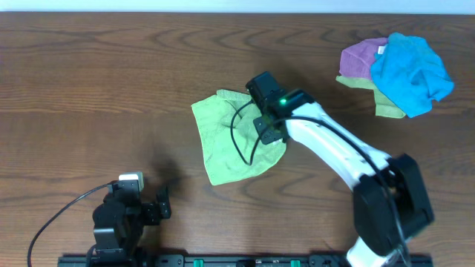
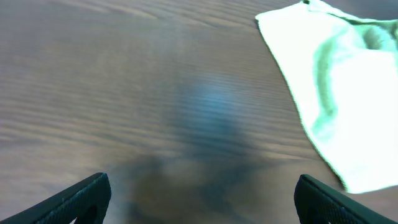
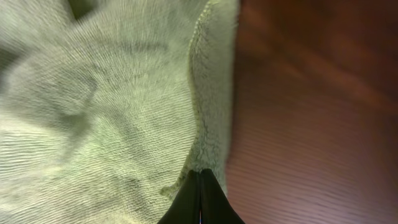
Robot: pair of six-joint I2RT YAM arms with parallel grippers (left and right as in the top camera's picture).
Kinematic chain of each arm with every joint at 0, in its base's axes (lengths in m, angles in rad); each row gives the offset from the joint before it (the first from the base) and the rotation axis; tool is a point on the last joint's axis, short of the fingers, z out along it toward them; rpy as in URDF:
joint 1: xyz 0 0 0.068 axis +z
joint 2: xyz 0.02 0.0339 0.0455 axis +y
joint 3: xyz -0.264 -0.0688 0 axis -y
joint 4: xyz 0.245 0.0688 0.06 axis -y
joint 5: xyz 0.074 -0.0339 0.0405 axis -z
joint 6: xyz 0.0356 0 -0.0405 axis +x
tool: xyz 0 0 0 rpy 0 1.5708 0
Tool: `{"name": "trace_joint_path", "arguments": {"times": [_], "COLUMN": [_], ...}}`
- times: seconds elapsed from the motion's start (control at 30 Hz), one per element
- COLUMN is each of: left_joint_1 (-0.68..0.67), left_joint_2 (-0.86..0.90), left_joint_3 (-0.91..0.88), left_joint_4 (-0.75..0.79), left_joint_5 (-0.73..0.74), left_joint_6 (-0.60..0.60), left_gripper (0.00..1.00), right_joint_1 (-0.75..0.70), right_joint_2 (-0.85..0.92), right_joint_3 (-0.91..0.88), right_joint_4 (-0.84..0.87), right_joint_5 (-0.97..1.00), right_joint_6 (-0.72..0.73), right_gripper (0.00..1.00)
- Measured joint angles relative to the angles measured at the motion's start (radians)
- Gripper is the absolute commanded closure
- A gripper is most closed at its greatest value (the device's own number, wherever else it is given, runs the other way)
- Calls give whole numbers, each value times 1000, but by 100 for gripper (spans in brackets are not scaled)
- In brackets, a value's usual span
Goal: Fold the cloth
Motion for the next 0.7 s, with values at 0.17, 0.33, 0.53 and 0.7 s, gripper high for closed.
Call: {"name": "trace_joint_path", "arguments": {"times": [0.17,0.33,0.53,0.7], "left_joint_1": [0,0,-10,-16], "left_joint_2": [139,421,785,951], "left_joint_3": [107,253,418,461], "left_joint_4": [-8,-21,-12,83], "left_joint_5": [54,128,277,443], "left_joint_6": [-60,-94,-98,-106], "left_gripper": [4,4,4,5], "right_joint_1": [-14,-76,-171,-264], "right_joint_2": [-41,-41,-41,-41], "right_joint_3": [0,0,0,0], "right_joint_4": [-6,-16,-14,-12], "right_joint_5": [35,83,143,191], "right_joint_6": [18,42,60,73], "right_gripper": [99,99,99,99]}}
